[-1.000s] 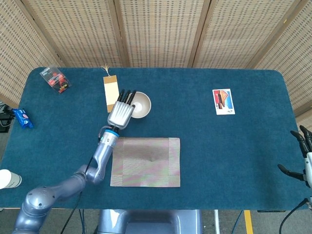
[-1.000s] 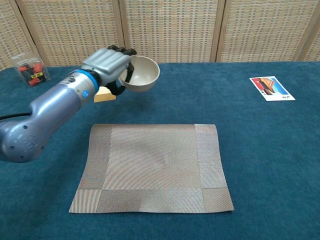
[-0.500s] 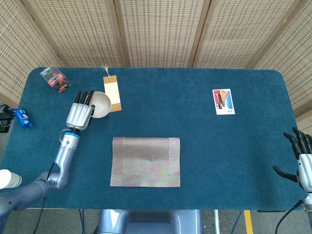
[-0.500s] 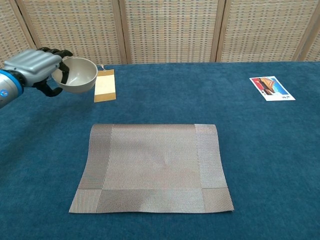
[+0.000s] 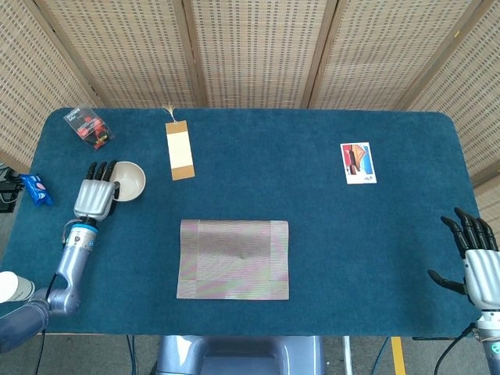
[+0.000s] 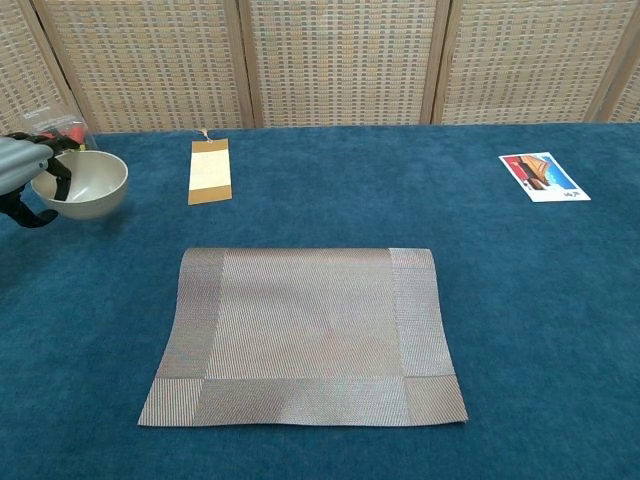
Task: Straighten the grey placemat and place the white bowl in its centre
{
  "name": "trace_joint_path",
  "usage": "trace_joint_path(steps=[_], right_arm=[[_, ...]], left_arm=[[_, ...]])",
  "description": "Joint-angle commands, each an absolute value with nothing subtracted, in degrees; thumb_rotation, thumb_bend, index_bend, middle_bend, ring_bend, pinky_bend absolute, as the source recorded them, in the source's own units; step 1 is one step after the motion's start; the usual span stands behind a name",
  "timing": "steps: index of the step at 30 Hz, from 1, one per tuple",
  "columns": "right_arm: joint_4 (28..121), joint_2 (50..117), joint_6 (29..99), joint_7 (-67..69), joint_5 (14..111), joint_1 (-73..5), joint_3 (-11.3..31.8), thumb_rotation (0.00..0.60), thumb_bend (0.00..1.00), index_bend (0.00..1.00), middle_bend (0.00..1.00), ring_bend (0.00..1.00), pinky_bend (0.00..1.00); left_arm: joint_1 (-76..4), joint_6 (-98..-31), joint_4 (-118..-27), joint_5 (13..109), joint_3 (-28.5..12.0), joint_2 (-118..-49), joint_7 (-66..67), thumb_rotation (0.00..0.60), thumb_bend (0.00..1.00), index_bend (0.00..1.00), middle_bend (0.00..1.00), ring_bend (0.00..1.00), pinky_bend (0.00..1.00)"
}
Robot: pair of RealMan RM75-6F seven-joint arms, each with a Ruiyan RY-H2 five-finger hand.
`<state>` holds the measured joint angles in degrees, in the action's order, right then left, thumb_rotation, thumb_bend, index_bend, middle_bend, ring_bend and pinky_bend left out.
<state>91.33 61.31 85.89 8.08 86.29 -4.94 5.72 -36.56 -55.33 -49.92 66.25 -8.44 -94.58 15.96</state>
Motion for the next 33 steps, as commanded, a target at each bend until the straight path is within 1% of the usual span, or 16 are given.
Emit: trace_joint_path(steps=[1,2,3,5,8,14,17,26,30,33], right_arm=[[91.46,61.31,86.08,7.95,86.56,-4.87,5.59,0.6,0.05,0.16,0.0,0.0,0.0],[91.53,61.3,86.14,7.93,86.66,-4.85,5.54,0.6,0.05,0.16,0.0,0.0,0.0],[91.61,61.29,86.23,7.9,86.79,-4.82,5.47,0.6,0.04,0.16,0.0,0.0,0.0],[91.74,61.2,86.37,7.88,87.05,-4.75,5.33,0.6,0.04,0.16,0.0,0.0,0.0],[91.93,61.06,86.7,7.89,87.64,-4.65,5.1,0.6,0.05,0.16,0.0,0.0,0.0],[92.42,60.57,87.72,8.4,88.71,-4.28,4.76,0.6,0.05,0.16,0.0,0.0,0.0],[92.56,60.36,88.04,8.74,89.09,-4.14,4.61,0.6,0.05,0.16,0.0,0.0,0.0],[93.0,59.97,89.18,9.26,90.28,-3.74,4.23,0.6,0.04,0.16,0.0,0.0,0.0],[93.21,59.9,89.49,9.23,90.57,-3.58,4.08,0.6,0.04,0.16,0.0,0.0,0.0],[93.35,59.85,89.69,9.14,90.68,-3.45,3.99,0.6,0.04,0.16,0.0,0.0,0.0]], left_arm=[[-35.93,-54.17,-50.45,66.22,-7.93,-93.76,15.24,0.6,0.3,0.49,0.0,0.0,0.0],[-35.75,-53.63,-50.92,66.2,-7.83,-93.33,14.76,0.6,0.23,0.41,0.0,0.0,0.0],[-35.59,-53.08,-51.42,66.2,-7.72,-92.85,14.22,0.6,0.19,0.33,0.0,0.0,0.0],[-35.23,-52.36,-52.54,66.35,-7.58,-91.86,12.93,0.6,0.17,0.25,0.0,0.0,0.0],[-34.7,-52.35,-53.91,67.11,-7.26,-90.53,11.42,0.6,0.16,0.18,0.0,0.0,0.0],[-33.08,-54.06,-59.1,69.25,-6.11,-86.5,10.47,0.6,0.16,0.12,0.0,0.0,0.0],[-32.21,-55.78,-62.35,70.48,-5.59,-84.33,10.75,0.6,0.16,0.11,0.0,0.0,0.0],[-30.21,-63.2,-73.54,76.04,-4.57,-79.54,11.88,0.6,0.16,0.11,0.0,0.0,0.0],[-29.85,-65.65,-78.46,79.4,-3.38,-78.79,13.98,0.6,0.17,0.12,0.0,0.0,0.0],[-29.46,-67.21,-81.82,82.24,-2.0,-79.67,15.46,0.6,0.16,0.14,0.0,0.0,0.0]])
